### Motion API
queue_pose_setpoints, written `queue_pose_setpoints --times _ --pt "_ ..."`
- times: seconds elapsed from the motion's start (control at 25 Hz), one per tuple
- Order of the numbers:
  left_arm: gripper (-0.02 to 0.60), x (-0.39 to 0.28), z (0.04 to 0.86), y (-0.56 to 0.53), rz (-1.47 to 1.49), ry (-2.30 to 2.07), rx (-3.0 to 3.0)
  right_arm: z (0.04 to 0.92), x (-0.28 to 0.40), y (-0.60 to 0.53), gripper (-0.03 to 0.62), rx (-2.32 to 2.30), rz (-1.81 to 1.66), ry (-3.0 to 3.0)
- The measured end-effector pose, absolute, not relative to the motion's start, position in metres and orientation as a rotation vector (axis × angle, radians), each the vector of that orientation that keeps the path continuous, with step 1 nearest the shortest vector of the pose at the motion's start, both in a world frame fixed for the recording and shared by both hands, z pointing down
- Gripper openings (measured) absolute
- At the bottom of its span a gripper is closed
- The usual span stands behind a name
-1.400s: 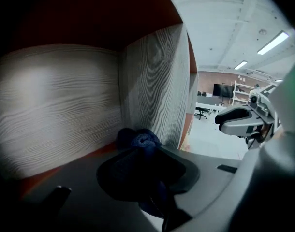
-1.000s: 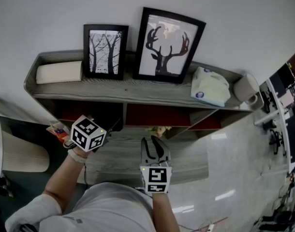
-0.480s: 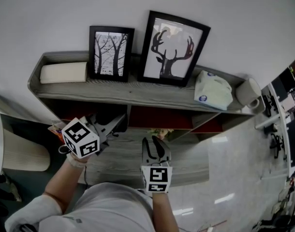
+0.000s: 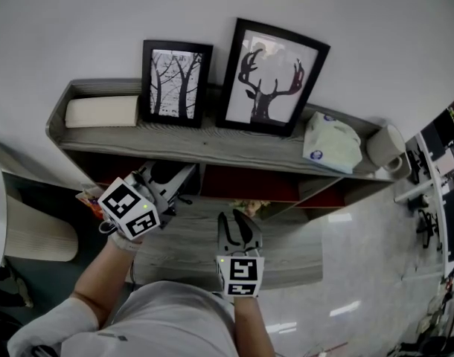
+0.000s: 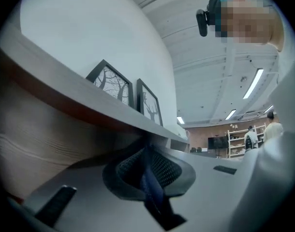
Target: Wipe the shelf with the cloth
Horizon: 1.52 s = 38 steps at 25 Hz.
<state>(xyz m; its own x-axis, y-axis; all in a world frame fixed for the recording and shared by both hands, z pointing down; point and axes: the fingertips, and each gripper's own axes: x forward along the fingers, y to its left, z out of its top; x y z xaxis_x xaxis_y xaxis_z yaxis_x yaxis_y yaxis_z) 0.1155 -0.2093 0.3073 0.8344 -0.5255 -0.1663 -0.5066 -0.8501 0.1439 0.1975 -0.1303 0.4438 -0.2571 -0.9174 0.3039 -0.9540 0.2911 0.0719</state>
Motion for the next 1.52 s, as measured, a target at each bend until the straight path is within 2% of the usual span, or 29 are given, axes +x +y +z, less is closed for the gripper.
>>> queue_pose_setpoints --times 0.16,0.4,0.84,1.2,1.52 --pt "0.04 0.116 0.318 -0.23 -0.292 -0.903 2.898 0.446 0.197 -0.132 0.115 1.702 0.183 -2.276" --pt "0.04 0.12 0.352 -0.258 -0.076 -1.113 2.893 0.447 0.198 -0.137 0.115 1.705 0.184 -2.275" --pt "0.04 0.118 0.358 -0.286 -0.076 -1.468 2.856 0.444 0.199 -0.142 0.115 1.709 0.169 -2.267" --pt "0.04 0.118 0.354 -0.296 0.011 -1.576 2.948 0.442 0.196 -0.141 0.115 1.688 0.133 -2.254" --pt "0.04 0.059 0.348 -0.304 0.004 -1.825 2.823 0.444 0.187 -0.145 0.114 1.657 0.147 -2.276"
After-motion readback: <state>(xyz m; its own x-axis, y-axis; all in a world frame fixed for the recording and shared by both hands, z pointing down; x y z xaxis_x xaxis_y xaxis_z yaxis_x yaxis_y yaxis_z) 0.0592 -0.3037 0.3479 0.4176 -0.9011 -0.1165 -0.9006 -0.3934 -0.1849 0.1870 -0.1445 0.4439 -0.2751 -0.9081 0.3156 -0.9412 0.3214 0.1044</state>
